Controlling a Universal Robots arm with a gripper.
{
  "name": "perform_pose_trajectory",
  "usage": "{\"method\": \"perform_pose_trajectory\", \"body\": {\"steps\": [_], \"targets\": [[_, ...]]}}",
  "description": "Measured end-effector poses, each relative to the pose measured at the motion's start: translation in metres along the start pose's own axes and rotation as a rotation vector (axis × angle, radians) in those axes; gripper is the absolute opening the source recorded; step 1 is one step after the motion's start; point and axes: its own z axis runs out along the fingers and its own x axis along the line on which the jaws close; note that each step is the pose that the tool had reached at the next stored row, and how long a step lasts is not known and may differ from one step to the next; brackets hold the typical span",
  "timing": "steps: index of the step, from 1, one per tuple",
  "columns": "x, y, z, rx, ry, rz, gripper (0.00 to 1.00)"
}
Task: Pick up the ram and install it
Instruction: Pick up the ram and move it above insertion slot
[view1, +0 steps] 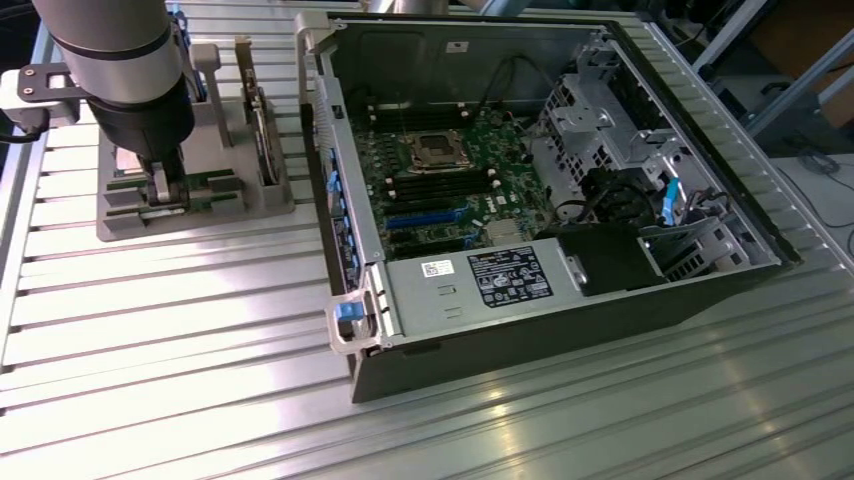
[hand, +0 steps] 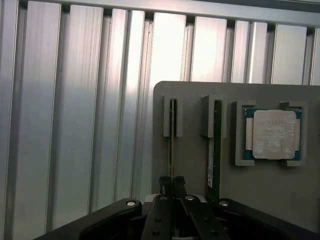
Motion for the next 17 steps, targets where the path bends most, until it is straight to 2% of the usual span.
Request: {"method": "perform_pose_trajectory", "body": {"steps": [17], "targets": [[0.000,0.0006,-0.0133,0.0000,0.0001,0.000,0.12]]}}
